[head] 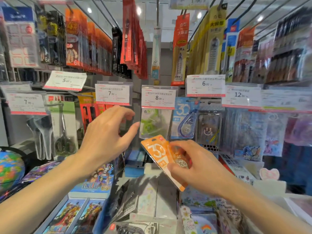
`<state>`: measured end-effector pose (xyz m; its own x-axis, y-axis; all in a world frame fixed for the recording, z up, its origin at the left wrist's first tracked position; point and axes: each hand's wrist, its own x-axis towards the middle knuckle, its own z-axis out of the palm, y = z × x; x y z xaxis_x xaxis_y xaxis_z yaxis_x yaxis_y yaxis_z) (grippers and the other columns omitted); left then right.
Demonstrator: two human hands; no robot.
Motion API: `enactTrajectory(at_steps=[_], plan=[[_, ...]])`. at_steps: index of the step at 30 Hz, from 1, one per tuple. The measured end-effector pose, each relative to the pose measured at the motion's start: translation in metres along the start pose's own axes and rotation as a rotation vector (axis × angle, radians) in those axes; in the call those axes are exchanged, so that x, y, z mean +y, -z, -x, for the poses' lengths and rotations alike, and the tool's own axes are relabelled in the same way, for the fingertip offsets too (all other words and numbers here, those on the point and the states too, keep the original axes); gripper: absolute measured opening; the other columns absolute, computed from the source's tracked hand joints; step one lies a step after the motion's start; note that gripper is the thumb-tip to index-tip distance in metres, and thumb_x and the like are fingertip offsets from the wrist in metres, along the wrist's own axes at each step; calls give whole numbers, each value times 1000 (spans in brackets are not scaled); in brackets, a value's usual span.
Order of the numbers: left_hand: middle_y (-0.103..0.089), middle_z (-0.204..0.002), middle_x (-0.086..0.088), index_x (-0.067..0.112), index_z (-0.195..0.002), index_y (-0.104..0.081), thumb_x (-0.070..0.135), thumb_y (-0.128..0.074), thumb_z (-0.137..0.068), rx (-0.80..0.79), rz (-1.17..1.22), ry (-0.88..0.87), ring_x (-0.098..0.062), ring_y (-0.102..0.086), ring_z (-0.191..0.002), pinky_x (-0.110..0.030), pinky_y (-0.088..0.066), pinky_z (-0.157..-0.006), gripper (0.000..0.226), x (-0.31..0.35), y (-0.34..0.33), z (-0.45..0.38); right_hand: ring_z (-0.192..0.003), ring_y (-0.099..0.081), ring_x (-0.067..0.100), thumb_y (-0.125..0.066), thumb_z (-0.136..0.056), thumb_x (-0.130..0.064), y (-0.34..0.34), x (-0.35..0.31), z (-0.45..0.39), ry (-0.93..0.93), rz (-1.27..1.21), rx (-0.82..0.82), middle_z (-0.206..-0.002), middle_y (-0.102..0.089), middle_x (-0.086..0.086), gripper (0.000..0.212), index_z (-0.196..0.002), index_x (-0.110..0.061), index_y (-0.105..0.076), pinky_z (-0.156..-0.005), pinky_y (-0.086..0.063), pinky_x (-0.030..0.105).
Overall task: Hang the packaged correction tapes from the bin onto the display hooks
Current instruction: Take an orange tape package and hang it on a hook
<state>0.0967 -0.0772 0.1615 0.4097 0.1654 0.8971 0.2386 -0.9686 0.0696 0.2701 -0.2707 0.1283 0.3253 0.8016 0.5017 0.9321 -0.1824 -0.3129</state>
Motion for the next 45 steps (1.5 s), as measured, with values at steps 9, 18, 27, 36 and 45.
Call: enactTrajectory(at_steps=[9,18,27,36,45], plan=[[-64,-107,-10,6,-115,-63,41,-63,-97,141,-161,-392,-29,-60,-96,-45,-53,-72,39,43,-15,-59,-97,-50,6,-56,-82,-61,9,22,13,15,78,311,-109,-43,-16,68,-141,-33,-36,-80,-47,25],[-57,-138,-11,7,-134,-57,35,-67,-96,114,-147,-515,-33,-57,-119,-49,-53,-90,48,59,-28,-93,-97,-53,11,-63,-84,-56,18,26,19,-30,104,509,-111,-42,-10,69,-140,-28,-34,-66,-55,32],[-66,-128,-5,8,-123,-65,29,-54,-106,138,-103,-566,-30,-61,-111,-44,-54,-87,29,60,-30,-100,-93,-53,16,-65,-84,-56,18,25,15,-21,140,648,-111,-45,-1,80,-146,-20,-31,-61,-53,31],[-69,-121,-5,8,-122,-66,32,-51,-107,137,-60,-534,-29,-62,-108,-44,-54,-86,31,64,-27,-101,-101,-54,20,-61,-86,-61,17,14,3,-52,105,719,-118,-43,0,83,-150,-23,-26,-71,-54,40],[-69,-120,-4,8,-121,-66,30,-52,-107,132,-36,-520,-28,-62,-106,-45,-54,-85,30,63,-27,-100,-99,-54,20,-65,-81,-61,16,10,-1,-97,110,710,-115,-44,-2,82,-146,-23,-32,-73,-54,40]])
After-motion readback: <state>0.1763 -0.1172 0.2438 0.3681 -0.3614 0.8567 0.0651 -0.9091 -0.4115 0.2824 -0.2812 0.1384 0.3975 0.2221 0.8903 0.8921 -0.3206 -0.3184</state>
